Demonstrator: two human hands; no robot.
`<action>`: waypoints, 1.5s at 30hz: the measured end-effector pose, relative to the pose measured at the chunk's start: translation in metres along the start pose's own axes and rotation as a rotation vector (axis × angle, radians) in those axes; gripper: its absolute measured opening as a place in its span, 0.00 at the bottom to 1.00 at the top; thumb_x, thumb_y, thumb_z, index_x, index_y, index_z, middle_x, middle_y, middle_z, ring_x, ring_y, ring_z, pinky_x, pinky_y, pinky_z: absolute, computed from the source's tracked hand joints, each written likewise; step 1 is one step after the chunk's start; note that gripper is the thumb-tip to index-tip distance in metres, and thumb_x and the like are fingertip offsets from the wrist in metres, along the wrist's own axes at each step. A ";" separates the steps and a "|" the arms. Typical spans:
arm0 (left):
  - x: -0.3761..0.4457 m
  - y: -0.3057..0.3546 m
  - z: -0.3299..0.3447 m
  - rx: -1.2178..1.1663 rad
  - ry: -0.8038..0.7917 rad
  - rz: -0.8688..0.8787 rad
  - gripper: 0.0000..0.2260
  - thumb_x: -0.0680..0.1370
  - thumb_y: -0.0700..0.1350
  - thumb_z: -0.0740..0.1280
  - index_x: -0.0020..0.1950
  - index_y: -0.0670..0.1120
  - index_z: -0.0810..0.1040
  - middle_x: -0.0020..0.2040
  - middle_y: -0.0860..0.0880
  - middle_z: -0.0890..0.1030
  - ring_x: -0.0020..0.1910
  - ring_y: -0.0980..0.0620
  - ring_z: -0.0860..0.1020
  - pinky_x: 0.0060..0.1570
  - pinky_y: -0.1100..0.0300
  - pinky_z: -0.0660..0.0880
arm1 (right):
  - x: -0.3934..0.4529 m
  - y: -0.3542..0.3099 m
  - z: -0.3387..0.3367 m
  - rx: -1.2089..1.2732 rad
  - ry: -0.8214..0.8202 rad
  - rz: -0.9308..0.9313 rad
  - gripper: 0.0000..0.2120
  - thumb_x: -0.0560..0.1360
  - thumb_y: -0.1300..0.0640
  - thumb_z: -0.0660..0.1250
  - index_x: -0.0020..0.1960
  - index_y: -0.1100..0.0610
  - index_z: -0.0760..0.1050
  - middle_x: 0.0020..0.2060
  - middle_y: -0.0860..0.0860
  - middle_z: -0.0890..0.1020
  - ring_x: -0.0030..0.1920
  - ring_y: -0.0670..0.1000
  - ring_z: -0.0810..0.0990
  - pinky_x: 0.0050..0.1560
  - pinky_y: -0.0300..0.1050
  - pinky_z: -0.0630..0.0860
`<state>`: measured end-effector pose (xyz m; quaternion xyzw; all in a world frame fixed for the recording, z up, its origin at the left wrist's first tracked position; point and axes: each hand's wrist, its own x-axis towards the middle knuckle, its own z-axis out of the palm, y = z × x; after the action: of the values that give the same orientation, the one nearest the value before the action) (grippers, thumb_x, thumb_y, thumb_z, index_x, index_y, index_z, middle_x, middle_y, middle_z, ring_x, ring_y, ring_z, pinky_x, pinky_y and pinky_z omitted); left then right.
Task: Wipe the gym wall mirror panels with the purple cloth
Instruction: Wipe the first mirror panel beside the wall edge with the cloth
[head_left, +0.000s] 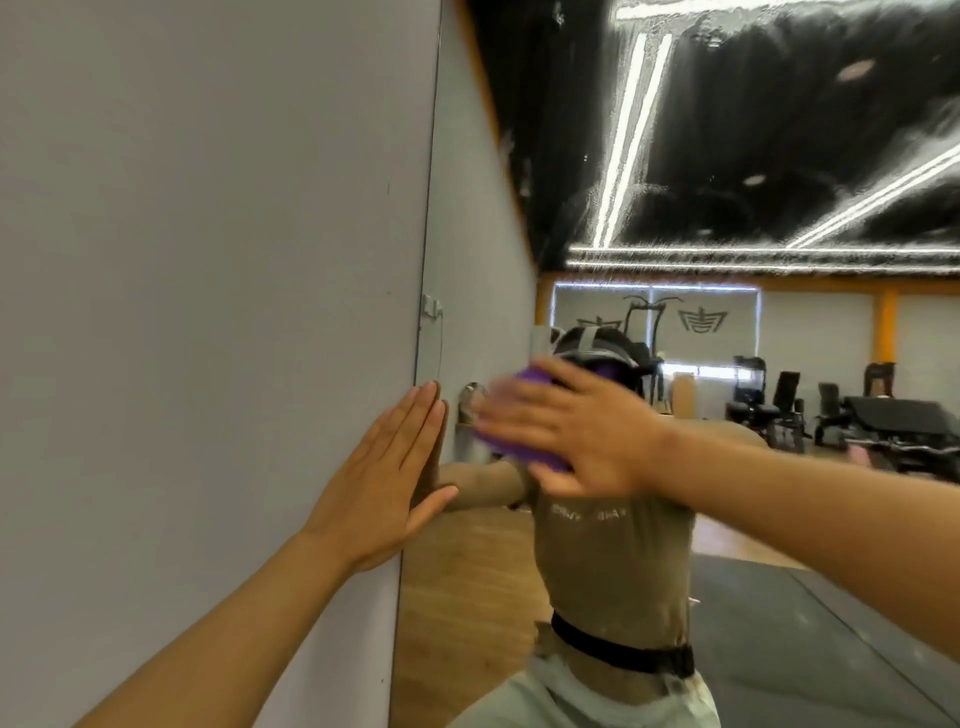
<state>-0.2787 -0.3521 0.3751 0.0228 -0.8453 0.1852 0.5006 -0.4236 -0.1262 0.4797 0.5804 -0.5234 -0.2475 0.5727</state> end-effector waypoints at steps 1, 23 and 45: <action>0.000 -0.002 0.000 0.015 0.000 0.013 0.37 0.83 0.63 0.52 0.83 0.42 0.48 0.83 0.46 0.45 0.82 0.50 0.45 0.78 0.58 0.40 | 0.011 0.020 -0.006 0.001 0.018 0.096 0.30 0.80 0.40 0.51 0.80 0.50 0.59 0.78 0.50 0.65 0.78 0.54 0.62 0.78 0.57 0.45; 0.041 -0.031 -0.043 -0.017 -0.231 0.026 0.61 0.65 0.78 0.64 0.78 0.54 0.26 0.78 0.57 0.26 0.78 0.57 0.30 0.73 0.51 0.28 | 0.034 -0.039 0.012 0.048 0.119 0.076 0.28 0.82 0.43 0.49 0.78 0.53 0.66 0.77 0.51 0.67 0.79 0.55 0.61 0.78 0.58 0.50; 0.091 -0.055 -0.080 0.155 -0.326 0.116 0.65 0.64 0.74 0.72 0.75 0.49 0.25 0.76 0.51 0.25 0.77 0.54 0.27 0.73 0.58 0.26 | 0.060 -0.049 0.015 0.042 0.181 0.234 0.28 0.82 0.44 0.48 0.78 0.53 0.64 0.78 0.52 0.65 0.79 0.56 0.60 0.78 0.60 0.50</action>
<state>-0.2443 -0.3630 0.5030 0.0422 -0.8982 0.2722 0.3425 -0.4015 -0.1962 0.4501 0.5471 -0.5390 -0.1146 0.6301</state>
